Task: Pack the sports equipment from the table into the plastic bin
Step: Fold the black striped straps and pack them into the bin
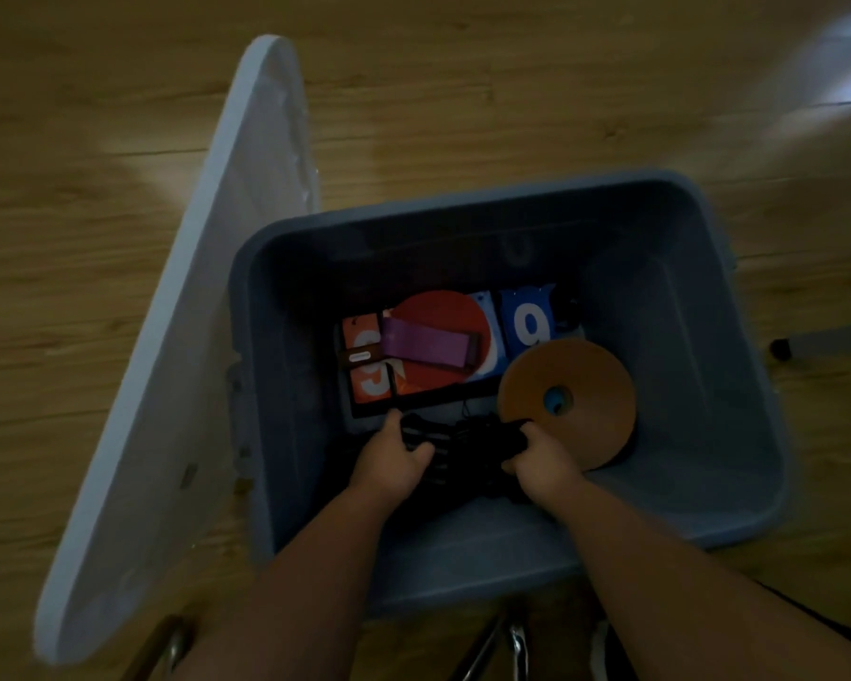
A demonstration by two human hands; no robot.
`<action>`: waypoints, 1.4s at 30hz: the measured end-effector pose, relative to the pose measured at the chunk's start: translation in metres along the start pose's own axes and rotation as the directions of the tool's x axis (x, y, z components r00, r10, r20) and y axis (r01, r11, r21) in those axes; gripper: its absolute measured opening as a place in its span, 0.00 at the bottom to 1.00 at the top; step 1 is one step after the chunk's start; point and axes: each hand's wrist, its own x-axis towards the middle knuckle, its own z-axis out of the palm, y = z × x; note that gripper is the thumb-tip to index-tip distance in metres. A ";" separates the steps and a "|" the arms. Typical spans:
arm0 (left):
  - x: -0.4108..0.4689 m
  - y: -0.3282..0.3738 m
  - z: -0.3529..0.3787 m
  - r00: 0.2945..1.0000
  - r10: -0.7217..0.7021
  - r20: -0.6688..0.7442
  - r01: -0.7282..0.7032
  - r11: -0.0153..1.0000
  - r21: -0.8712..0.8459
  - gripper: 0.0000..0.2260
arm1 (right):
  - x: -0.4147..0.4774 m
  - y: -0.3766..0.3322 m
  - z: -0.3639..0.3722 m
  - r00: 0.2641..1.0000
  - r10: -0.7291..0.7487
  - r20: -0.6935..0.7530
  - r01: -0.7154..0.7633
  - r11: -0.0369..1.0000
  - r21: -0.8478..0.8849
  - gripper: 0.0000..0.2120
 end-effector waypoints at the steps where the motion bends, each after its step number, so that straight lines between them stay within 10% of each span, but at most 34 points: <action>1: 0.001 0.001 -0.005 1.000 -0.020 -0.009 0.020 1.000 -0.016 0.15 | 0.002 -0.002 -0.001 0.999 0.029 0.027 -0.031 0.997 0.071 0.09; 11: -0.007 -0.003 -0.031 0.984 0.051 -0.170 -0.044 0.998 0.044 0.21 | -0.004 -0.021 0.008 0.989 0.085 0.124 -0.125 0.919 0.373 0.17; 17: -0.002 -0.020 -0.019 0.991 -0.092 -0.096 0.129 0.831 0.541 0.23 | -0.003 -0.016 0.021 0.999 -0.039 0.037 0.038 0.999 0.027 0.19; 22: -0.001 -0.020 -0.011 0.983 0.182 -0.020 -0.054 0.395 0.917 0.27 | -0.009 -0.007 0.021 0.949 -0.304 -0.082 0.244 0.875 -0.419 0.16; 26: 0.004 -0.017 -0.009 0.994 0.044 0.103 -0.112 0.465 0.878 0.29 | -0.007 -0.002 0.017 0.962 -0.273 -0.030 0.232 0.869 -0.437 0.15; 34: 0.017 -0.011 -0.029 0.993 -0.107 -0.057 0.120 0.938 0.325 0.15 | -0.006 -0.005 0.018 0.973 -0.228 -0.027 0.205 0.915 -0.349 0.15; 38: 0.012 -0.015 -0.031 0.999 0.006 -0.049 0.015 0.903 0.430 0.10 | -0.007 -0.008 0.024 0.970 -0.237 -0.047 0.203 0.905 -0.374 0.15; 42: 0.011 -0.023 -0.029 0.992 0.126 0.009 -0.086 0.619 0.780 0.19 | -0.011 -0.011 0.025 0.972 -0.230 -0.050 0.184 0.877 -0.443 0.14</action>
